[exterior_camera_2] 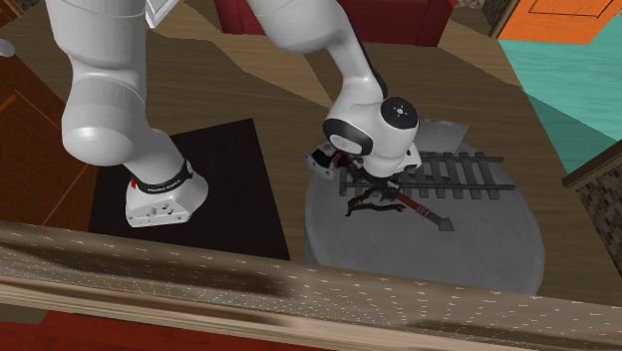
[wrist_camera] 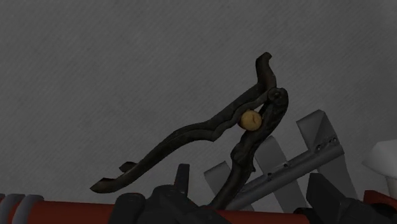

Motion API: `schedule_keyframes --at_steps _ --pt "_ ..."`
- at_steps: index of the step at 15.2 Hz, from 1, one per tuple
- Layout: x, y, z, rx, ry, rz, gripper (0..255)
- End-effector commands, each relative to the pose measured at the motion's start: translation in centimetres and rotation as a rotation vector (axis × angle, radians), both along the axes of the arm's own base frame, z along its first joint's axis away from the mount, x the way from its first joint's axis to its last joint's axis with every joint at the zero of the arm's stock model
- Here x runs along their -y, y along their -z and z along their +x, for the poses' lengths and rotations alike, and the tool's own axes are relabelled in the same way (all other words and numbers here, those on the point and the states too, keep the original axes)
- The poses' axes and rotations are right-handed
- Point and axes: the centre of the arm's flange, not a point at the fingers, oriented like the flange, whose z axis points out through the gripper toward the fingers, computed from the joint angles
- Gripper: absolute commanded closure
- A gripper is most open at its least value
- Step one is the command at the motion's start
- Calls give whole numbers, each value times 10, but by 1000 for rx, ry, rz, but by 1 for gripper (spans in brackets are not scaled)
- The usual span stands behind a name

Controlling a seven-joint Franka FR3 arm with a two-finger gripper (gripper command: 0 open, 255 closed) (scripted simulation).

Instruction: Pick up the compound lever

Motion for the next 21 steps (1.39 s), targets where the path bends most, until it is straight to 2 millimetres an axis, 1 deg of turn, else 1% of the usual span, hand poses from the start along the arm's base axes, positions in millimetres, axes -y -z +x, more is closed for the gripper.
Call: schedule_keyframes --at_steps 1,2,4,5,14,21 --pt "0 11 -1 0 -1 0 0" --pt "0 20 -1 0 -1 0 0" --pt "0 20 -1 0 -1 0 0" --pt "-1 20 -1 0 -1 0 255" --pt "0 20 -1 0 -1 0 255" --pt "0 -17 -1 0 -1 0 255"
